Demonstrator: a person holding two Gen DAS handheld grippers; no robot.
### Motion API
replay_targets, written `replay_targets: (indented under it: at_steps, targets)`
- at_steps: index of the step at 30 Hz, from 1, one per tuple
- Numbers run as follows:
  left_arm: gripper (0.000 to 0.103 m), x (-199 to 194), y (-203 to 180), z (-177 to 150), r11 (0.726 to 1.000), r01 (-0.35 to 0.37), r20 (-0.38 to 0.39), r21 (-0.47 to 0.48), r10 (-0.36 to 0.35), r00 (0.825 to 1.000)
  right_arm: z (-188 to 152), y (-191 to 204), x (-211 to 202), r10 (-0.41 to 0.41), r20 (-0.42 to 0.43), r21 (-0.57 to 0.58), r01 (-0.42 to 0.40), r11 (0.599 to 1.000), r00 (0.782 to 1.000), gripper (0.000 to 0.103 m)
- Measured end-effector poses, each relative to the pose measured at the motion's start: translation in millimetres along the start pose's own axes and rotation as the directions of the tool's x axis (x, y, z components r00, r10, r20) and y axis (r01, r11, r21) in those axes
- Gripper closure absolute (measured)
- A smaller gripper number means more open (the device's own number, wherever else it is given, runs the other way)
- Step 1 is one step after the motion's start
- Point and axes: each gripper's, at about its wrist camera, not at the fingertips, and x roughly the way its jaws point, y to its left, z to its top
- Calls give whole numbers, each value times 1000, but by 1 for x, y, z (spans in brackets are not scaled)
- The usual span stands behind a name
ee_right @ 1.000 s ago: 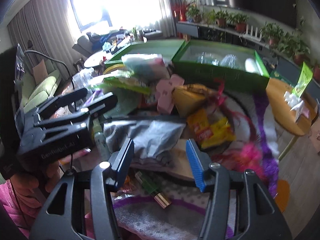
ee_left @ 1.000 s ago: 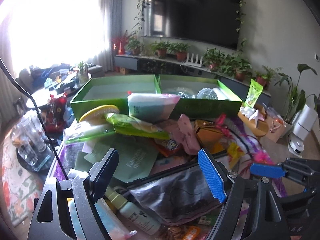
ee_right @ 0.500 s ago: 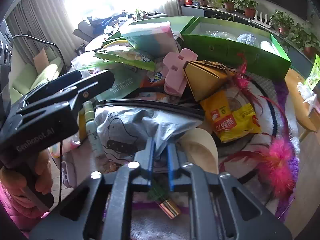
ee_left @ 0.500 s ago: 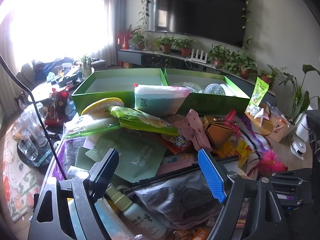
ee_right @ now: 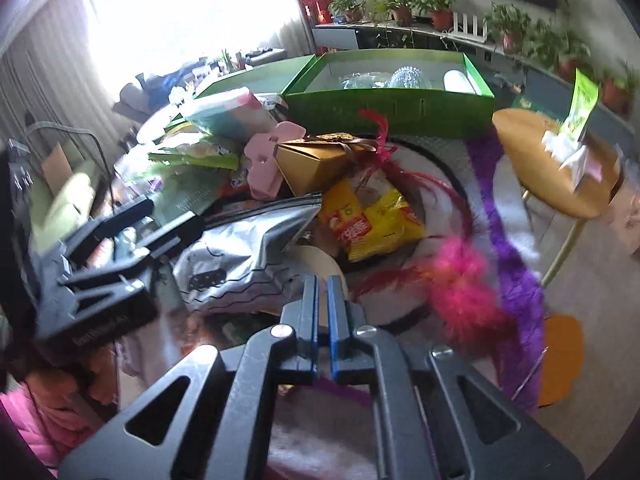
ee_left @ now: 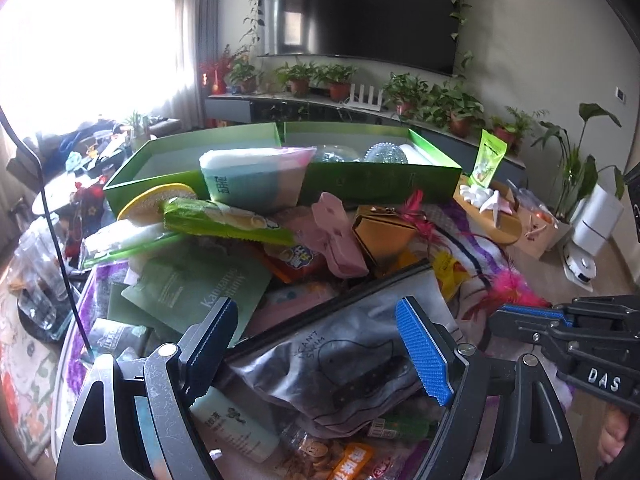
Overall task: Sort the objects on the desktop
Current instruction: 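Lower the right gripper onto the silver foil bag in the pile, then close both grippers on the silver foil bag and lift it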
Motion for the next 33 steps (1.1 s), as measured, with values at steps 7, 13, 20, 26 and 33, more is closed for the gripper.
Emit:
replay_targets:
  at_steps: [7, 13, 20, 26, 33]
  targets:
    - [21, -6, 13, 1, 997, -75, 21, -33, 75, 997, 10, 36, 14, 68, 1, -119, -68, 991, 998, 46]
    - [21, 3, 22, -2, 997, -52, -18, -61, 51, 999, 12, 33, 42, 101, -101, -81, -110, 991, 990, 97]
    - [21, 0, 6, -4, 1000, 13, -15, -11, -13, 1000, 4, 25, 11, 58, -38, -68, -60, 996, 998, 100]
    - [21, 7, -18, -17, 994, 111, -85, 19, -109, 990, -13, 2, 6, -15, -68, -12, 14, 1000, 998, 100]
    - [21, 2, -26, -27, 991, 134, -115, 23, -131, 985, -26, -10, 17, -5, -91, 47, 10, 999, 996, 99]
